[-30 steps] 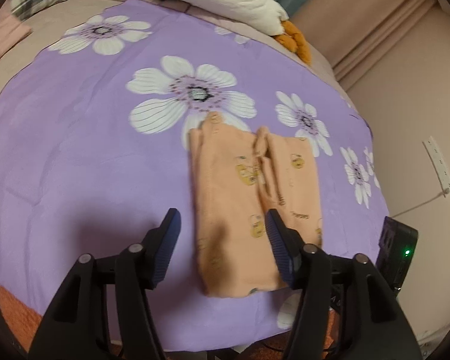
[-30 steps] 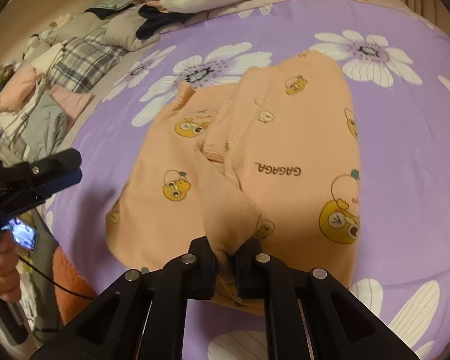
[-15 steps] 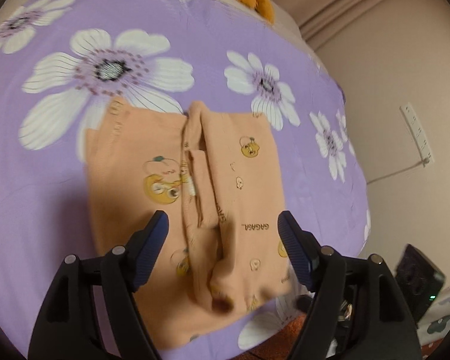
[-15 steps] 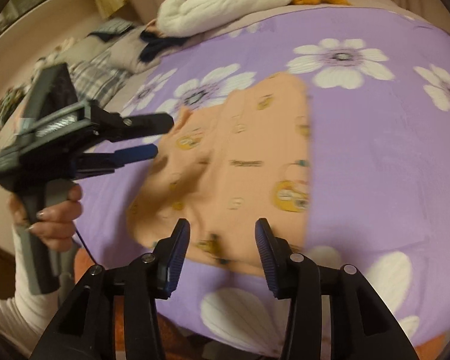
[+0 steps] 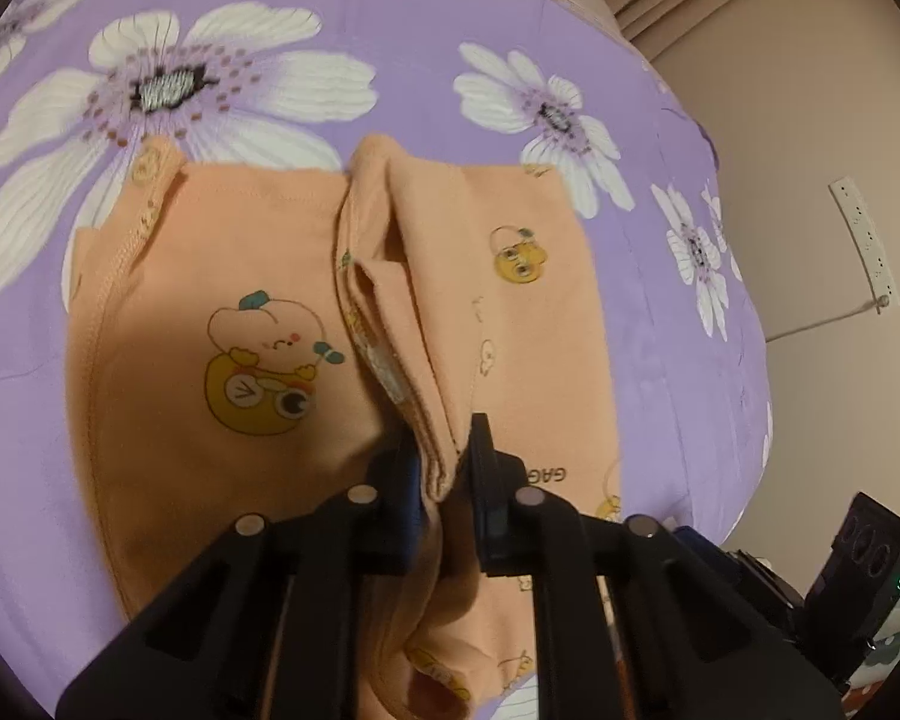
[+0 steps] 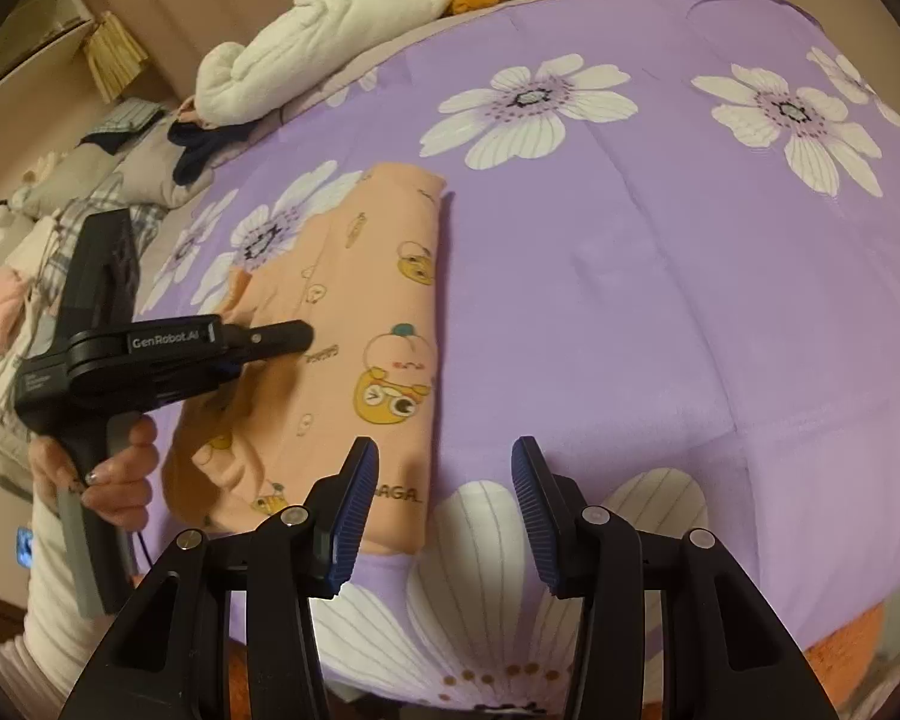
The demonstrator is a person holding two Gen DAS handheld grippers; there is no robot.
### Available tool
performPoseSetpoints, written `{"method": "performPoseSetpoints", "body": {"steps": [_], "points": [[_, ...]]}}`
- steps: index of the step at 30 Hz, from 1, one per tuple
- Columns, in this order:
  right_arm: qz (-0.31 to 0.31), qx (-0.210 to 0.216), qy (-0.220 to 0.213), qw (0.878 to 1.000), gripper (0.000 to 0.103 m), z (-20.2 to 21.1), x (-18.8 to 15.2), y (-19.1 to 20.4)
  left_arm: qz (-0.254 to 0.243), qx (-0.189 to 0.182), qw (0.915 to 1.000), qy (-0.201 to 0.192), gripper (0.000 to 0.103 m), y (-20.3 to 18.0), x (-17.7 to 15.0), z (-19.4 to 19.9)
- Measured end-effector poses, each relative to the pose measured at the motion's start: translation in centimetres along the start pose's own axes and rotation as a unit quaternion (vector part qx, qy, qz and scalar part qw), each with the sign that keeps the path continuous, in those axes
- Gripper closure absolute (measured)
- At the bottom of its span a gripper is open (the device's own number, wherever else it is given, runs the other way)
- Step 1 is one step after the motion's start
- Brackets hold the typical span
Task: Fold small clothes
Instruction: 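Grasp the folded end of the orange bundle with the left gripper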
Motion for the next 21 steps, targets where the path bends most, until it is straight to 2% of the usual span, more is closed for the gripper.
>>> {"method": "performPoseSetpoints", "body": {"steps": [3,9,15,21], "points": [[0.000,0.000,0.002,1.000,0.057,-0.1,0.1,-0.2,-0.036,0.020,0.9990,-0.017,0.091,-1.8,0.2,1.8],[0.010,0.005,-0.004,1.000,0.057,0.3,0.4,0.5,-0.067,0.032,0.9956,-0.057,0.091,-3.3,0.9,5.9],[0.025,0.010,-0.003,1.000,0.057,0.1,0.6,1.7,-0.049,0.071,0.9936,-0.074,0.090,-0.4,0.2,8.1],[0.043,0.015,0.008,0.999,0.057,-0.6,0.5,2.9,-0.013,0.083,0.9942,-0.067,0.089,3.1,-1.2,7.2]]}}
Point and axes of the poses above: each gripper's, at about its wrist camera, not at the fingertips, and z roughly against the way its jaws point, y to its left, x to its top, the point moved 2 cm from there along -z, roughly the way its jaws point, and after that the axes turned 6 degrees about -x, right-handed, at the moved point
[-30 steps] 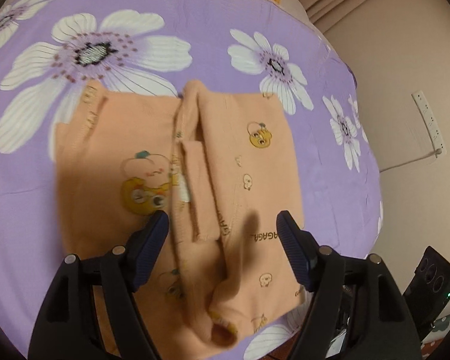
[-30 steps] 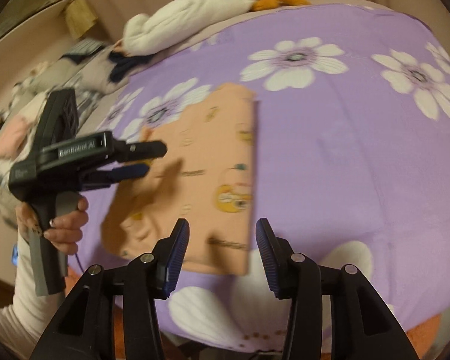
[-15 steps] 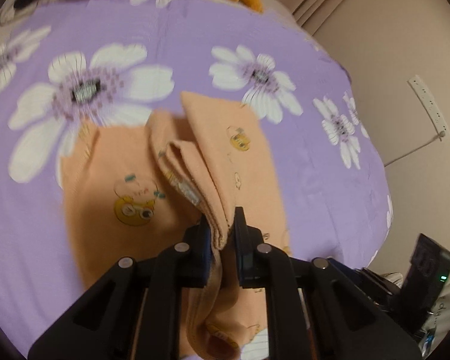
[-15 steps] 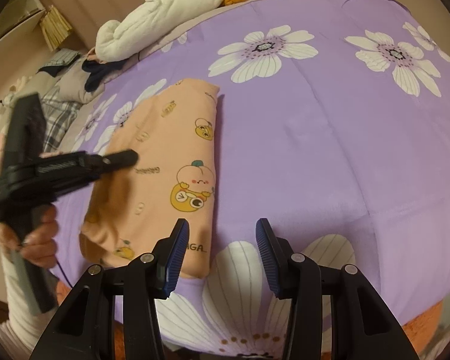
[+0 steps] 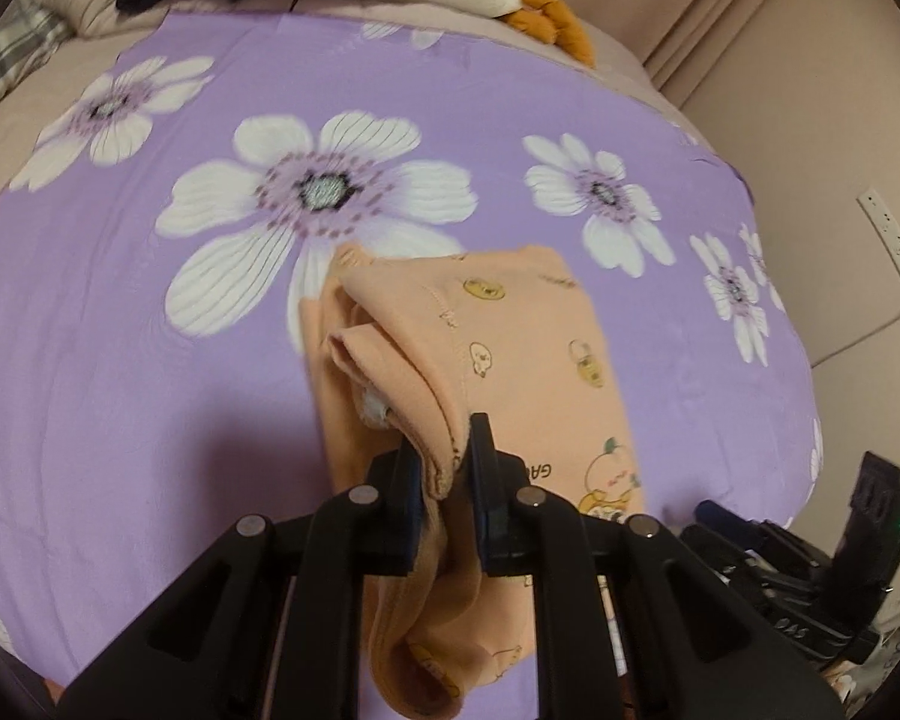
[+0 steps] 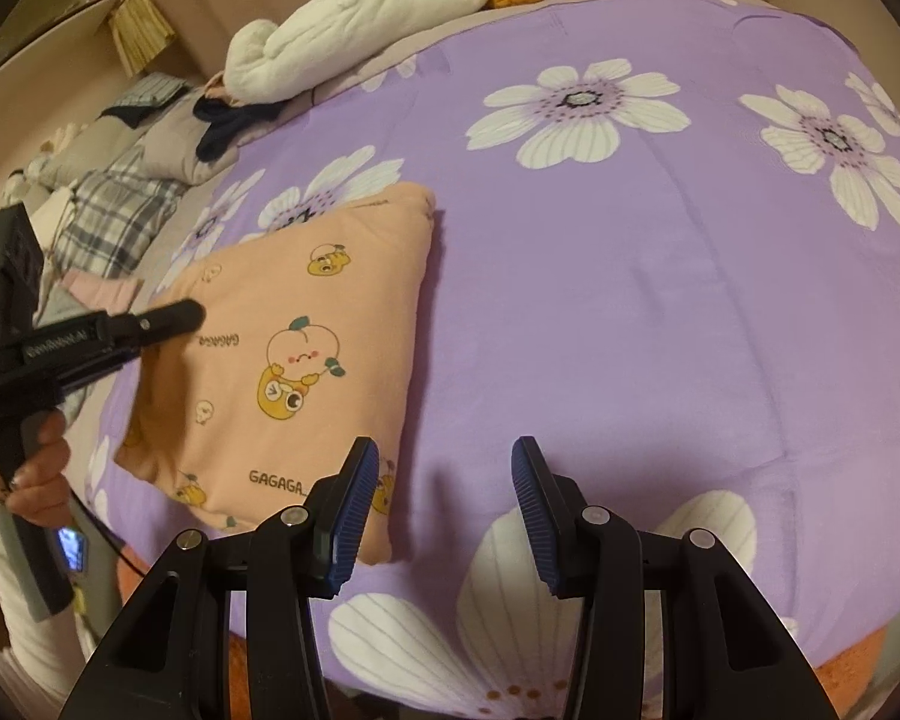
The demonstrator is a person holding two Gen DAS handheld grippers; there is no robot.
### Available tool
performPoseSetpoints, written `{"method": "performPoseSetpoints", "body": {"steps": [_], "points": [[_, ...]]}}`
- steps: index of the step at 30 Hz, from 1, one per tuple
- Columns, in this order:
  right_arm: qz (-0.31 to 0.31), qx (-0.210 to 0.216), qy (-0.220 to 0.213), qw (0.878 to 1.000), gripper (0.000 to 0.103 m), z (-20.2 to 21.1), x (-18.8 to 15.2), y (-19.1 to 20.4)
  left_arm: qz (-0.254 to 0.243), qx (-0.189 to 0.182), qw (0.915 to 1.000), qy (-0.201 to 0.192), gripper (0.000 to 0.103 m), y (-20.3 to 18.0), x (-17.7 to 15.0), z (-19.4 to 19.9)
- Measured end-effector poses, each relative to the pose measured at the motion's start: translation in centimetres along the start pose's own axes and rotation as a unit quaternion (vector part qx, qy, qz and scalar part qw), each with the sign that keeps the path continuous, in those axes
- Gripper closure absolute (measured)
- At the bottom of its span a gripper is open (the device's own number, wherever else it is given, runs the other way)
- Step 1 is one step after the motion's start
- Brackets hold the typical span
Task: Fold small clothes
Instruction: 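Grasp the folded end of the orange bundle with the left gripper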
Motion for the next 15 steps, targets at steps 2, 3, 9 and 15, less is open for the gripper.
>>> {"method": "performPoseSetpoints", "body": {"steps": [2,3,9,15], "points": [[0.005,-0.002,0.003,1.000,0.057,-0.2,0.0,0.3,0.012,0.008,0.9998,0.012,0.086,0.8,-0.6,-0.9],[0.006,-0.003,0.004,1.000,0.057,-0.3,0.1,0.4,0.016,0.016,0.9996,0.017,0.085,1.2,-0.9,-1.5],[0.010,-0.006,0.012,1.000,0.057,-0.9,0.1,0.9,0.031,0.009,0.9993,0.016,0.076,1.5,-1.9,-1.0],[0.012,0.000,0.018,1.000,0.057,-1.2,-0.1,1.3,0.036,-0.003,0.9986,0.037,0.067,1.8,-4.7,-0.2]]}}
Point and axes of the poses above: each gripper's, at about its wrist camera, not at the fingertips, and z roughly against the way its jaws point, y to its left, x to its top, the point moved 2 cm from there along -z, roughly the way its jaws point, and after that the axes turned 6 degrees about -x, right-handed, at the moved point
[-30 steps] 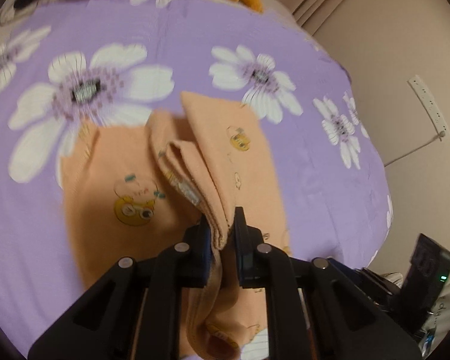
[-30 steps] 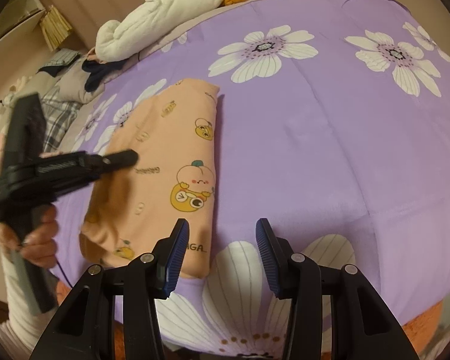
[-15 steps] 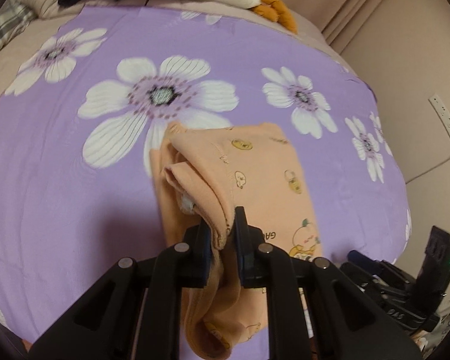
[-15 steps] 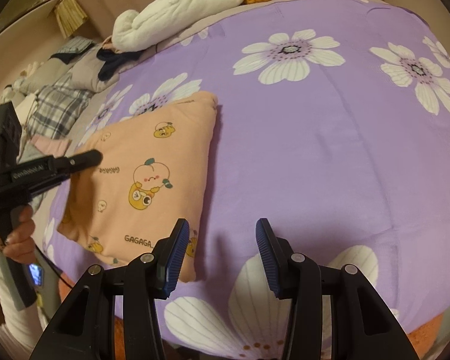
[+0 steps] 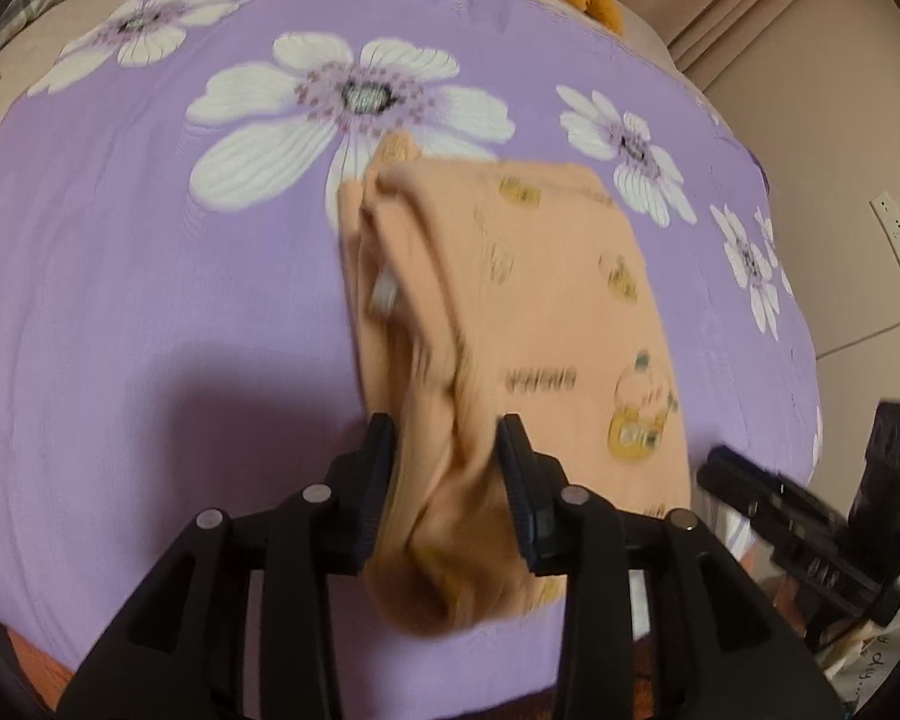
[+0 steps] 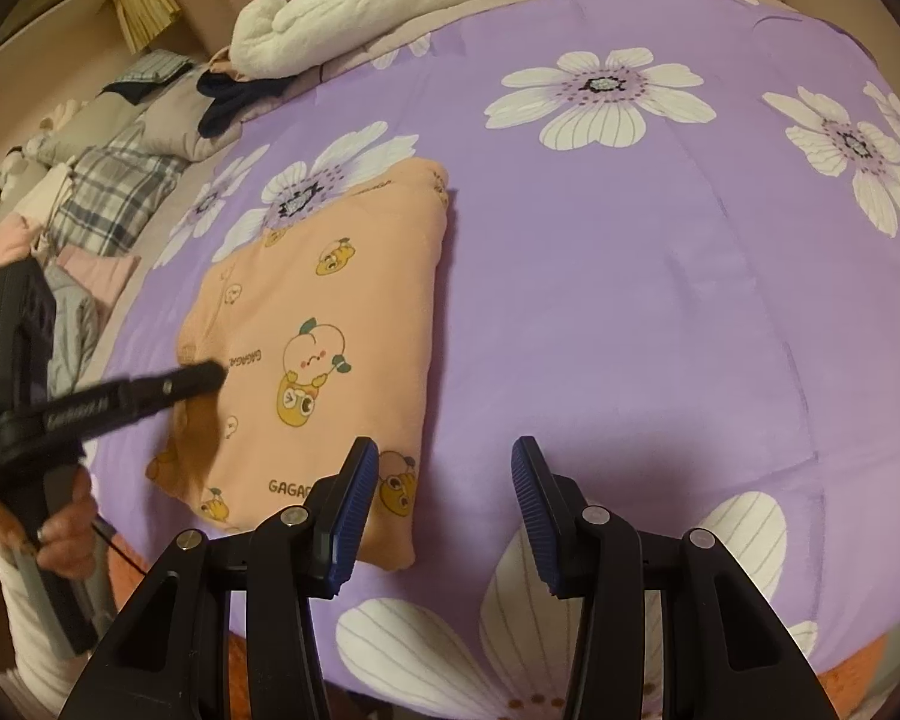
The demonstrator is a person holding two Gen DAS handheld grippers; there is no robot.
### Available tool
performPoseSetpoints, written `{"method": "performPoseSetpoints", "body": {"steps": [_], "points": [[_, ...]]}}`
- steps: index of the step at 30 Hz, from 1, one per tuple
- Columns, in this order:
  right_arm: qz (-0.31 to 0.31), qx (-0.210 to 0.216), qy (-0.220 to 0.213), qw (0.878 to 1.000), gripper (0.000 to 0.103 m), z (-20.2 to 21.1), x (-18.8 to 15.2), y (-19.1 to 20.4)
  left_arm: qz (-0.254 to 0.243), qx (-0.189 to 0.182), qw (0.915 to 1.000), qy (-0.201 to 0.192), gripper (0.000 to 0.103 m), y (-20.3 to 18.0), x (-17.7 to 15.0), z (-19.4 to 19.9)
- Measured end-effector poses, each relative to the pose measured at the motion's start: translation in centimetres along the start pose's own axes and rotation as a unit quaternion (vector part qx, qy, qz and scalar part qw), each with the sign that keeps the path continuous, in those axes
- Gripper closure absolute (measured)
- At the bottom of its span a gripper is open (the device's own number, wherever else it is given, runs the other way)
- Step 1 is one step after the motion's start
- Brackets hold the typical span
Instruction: Fold small clothes
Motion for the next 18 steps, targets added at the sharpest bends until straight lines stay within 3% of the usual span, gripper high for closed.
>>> {"method": "performPoseSetpoints", "body": {"steps": [6,10,13,18], "points": [[0.004,0.010,0.016,1.000,0.051,-0.7,-0.3,0.6,0.040,-0.020,0.9989,0.015,0.063,1.4,-2.6,-0.3],[0.015,0.014,0.019,1.000,0.050,-0.6,-0.4,1.3,0.033,-0.022,0.9991,0.015,0.063,1.2,-3.3,0.2],[0.020,0.020,0.019,0.999,0.041,-0.8,-0.4,1.7,0.038,-0.023,0.9989,0.016,0.063,1.4,-3.8,0.2],[0.022,0.024,0.042,0.999,0.041,-2.0,-0.7,2.2,0.047,-0.021,0.9986,0.011,0.063,1.5,-4.3,0.3]]}}
Point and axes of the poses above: each gripper's, at about its wrist camera, not at the fingertips, and z roughly against the way its jaws point, y to its left, x to its top, the point moved 2 cm from there along -z, roughly the way its jaws point, and after that the axes turned 6 degrees about -x, right-handed, at the moved point
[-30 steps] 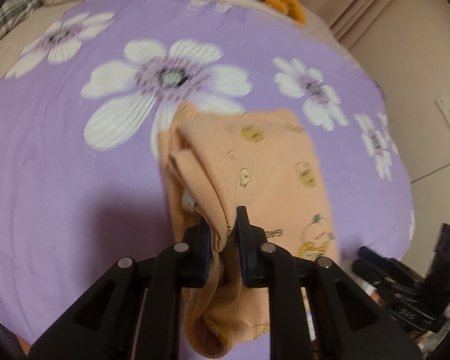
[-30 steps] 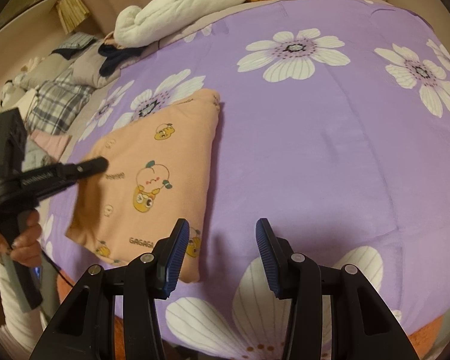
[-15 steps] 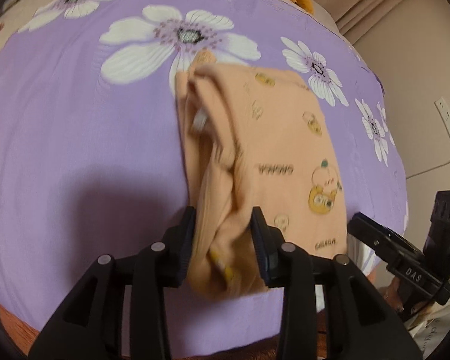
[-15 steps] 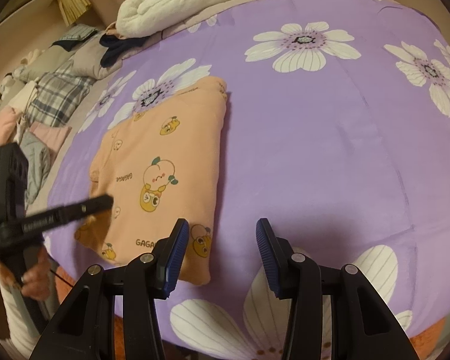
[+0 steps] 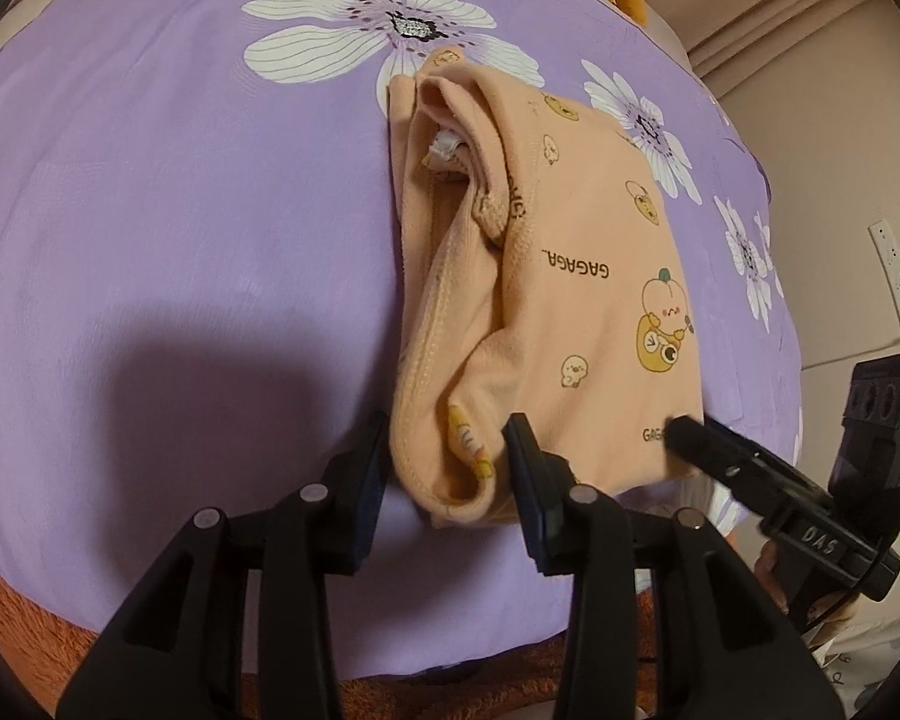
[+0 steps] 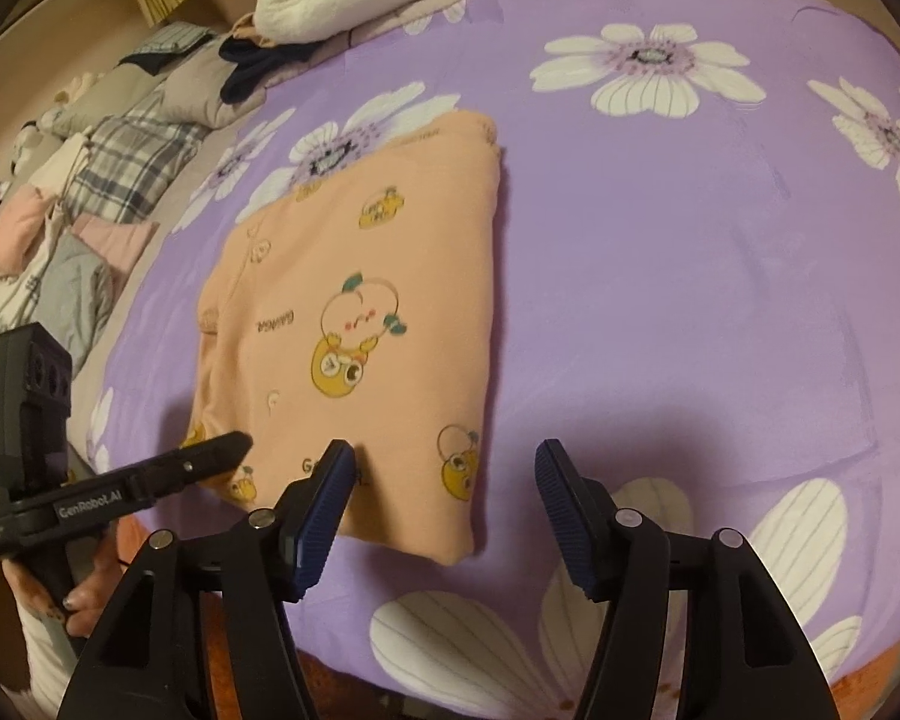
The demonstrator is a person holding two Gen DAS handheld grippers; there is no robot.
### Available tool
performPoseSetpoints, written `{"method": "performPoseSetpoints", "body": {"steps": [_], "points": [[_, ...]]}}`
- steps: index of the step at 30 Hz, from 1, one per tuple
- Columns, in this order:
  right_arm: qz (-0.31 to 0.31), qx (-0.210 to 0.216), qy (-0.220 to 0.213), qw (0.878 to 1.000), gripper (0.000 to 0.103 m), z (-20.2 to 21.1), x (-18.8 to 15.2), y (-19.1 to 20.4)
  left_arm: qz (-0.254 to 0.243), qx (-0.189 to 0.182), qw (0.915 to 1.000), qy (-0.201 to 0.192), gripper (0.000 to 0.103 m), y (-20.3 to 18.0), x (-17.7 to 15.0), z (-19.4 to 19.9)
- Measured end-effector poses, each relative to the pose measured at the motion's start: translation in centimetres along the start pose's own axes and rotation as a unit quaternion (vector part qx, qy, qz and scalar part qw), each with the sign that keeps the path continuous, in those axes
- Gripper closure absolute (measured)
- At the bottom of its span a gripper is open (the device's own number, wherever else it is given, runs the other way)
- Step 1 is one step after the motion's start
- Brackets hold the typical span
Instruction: Fold small clothes
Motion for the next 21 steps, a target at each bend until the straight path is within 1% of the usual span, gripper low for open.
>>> {"method": "performPoseSetpoints", "body": {"steps": [3,7,8,9,10,11,12,14,15,19,21], "points": [[0.003,0.005,0.011,1.000,0.041,-0.7,-0.3,0.2,-0.008,0.005,1.0000,-0.001,0.063,-0.2,-0.2,0.0],[0.010,0.008,0.004,1.000,0.041,-0.8,-0.4,0.4,0.000,-0.002,1.0000,0.000,0.066,0.0,-0.1,-0.1],[0.010,0.011,0.003,1.000,0.043,-0.8,-0.4,0.4,0.004,-0.005,1.0000,0.000,0.066,0.1,-0.1,-0.1],[0.012,0.020,0.004,1.000,0.054,-1.0,-0.4,0.5,0.006,-0.011,0.9999,0.001,0.071,0.1,-0.2,-0.1],[0.011,0.029,0.008,0.999,0.061,-1.2,-0.4,0.5,0.010,-0.019,0.9998,0.004,0.076,0.0,-0.2,-0.2],[0.009,0.034,0.011,0.999,0.074,-1.3,-0.4,0.6,0.017,-0.030,0.9994,0.010,0.077,0.0,-0.3,-0.3],[0.007,0.034,0.009,0.999,0.082,-1.3,-0.4,0.6,0.026,-0.037,0.9989,0.014,0.079,0.1,-0.4,-0.3],[0.009,0.038,0.002,0.999,0.088,-0.6,-0.3,0.7,0.027,-0.036,0.9990,0.010,0.079,-0.1,-0.6,-0.1],[0.009,0.042,-0.003,0.999,0.089,-0.1,-0.2,0.7,0.025,-0.036,0.9990,0.009,0.079,-0.3,-0.7,0.0],[0.011,0.056,-0.029,0.998,0.091,2.2,0.1,0.7,0.015,-0.039,0.9990,0.016,0.079,-1.4,-1.1,0.3],[0.013,0.056,-0.032,0.998,0.092,2.6,0.1,0.6,0.011,-0.045,0.9987,0.022,0.079,-1.9,-1.3,0.3]]}}
Point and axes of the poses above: each gripper's, at about its wrist camera, not at the fingertips, and z roughly against the way its jaws point, y to its left, x to its top, the point moved 2 cm from there along -z, roughly the way its jaws point, and after that the axes turned 6 degrees about -x, right-handed, at the moved point
